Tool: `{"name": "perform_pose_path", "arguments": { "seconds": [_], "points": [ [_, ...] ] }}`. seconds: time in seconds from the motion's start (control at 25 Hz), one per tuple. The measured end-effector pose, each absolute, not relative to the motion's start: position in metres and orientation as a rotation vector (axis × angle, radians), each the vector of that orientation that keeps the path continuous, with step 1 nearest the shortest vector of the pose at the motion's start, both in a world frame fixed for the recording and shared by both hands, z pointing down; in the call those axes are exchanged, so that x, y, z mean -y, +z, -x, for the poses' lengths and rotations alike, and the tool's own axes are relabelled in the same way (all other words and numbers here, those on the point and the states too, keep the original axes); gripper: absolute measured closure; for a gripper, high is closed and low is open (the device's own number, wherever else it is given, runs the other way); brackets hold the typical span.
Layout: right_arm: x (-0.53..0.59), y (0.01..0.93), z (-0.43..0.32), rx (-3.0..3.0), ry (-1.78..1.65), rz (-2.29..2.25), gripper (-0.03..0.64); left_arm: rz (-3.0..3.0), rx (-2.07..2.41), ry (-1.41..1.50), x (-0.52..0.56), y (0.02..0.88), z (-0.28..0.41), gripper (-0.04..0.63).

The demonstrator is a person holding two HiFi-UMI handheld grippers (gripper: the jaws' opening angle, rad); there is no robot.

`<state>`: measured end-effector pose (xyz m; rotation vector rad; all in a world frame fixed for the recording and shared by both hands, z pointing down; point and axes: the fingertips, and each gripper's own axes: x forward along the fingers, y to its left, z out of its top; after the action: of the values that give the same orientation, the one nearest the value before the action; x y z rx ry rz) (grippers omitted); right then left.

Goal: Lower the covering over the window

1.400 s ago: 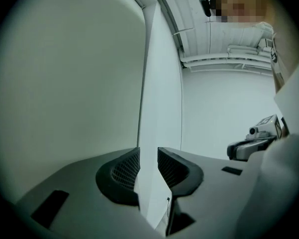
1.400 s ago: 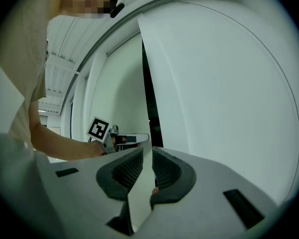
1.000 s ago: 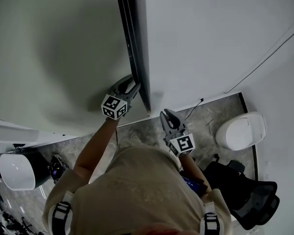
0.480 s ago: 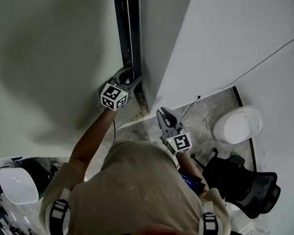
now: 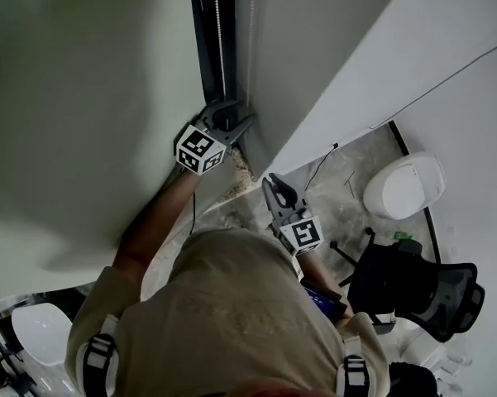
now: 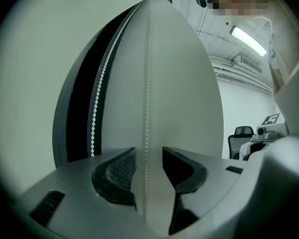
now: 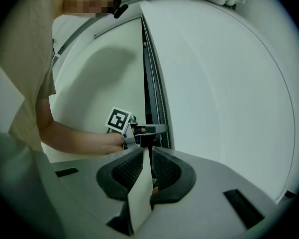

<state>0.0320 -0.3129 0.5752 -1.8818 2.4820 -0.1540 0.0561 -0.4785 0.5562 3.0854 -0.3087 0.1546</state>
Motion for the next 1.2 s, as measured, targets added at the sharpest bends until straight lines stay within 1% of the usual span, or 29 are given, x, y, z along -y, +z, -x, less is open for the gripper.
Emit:
{"name": "perform_pose_path", "arguments": {
  "seconds": [0.12,0.24,0.36,0.44,0.48,0.68,0.88,1.04,1.2],
  "points": [
    [0.314,0.578,-0.03,-2.454,-0.156,1.911,0.557,-3.101,0.243,0.147,0.475,0.554,-0.06,0.428],
    [0.314,0.581,-0.027,-2.431,-0.156,1.933,0.557,-3.11,0.203,0.143,0.473,0.558,-0.062,0.457],
    [0.311,0.58,-0.026,-2.42,-0.161,1.952,0.557,-3.111,0.181,0.138,0.469,0.559,-0.063,0.508],
    [0.308,0.579,-0.029,-2.416,-0.154,1.963,0.557,-3.118,0.155,0.13,0.461,0.557,-0.063,0.565],
    [0.306,0.579,-0.03,-2.414,-0.149,1.967,0.557,-3.122,0.137,0.128,0.456,0.556,-0.063,0.57],
    [0.304,0.568,-0.026,-2.409,-0.141,1.932,0.557,-3.119,0.055,0.108,0.422,0.556,-0.047,0.574],
    [0.296,0.534,-0.031,-2.451,-0.066,1.815,0.557,-3.126,-0.005,0.075,0.375,0.556,-0.036,0.574],
    [0.292,0.512,-0.025,-2.5,-0.009,1.678,0.557,-3.117,0.051,0.063,0.35,0.557,-0.024,0.575],
    [0.282,0.514,-0.017,-2.594,-0.056,1.574,0.551,-3.067,0.187,0.079,0.329,0.565,-0.017,0.575]
  ]
}}
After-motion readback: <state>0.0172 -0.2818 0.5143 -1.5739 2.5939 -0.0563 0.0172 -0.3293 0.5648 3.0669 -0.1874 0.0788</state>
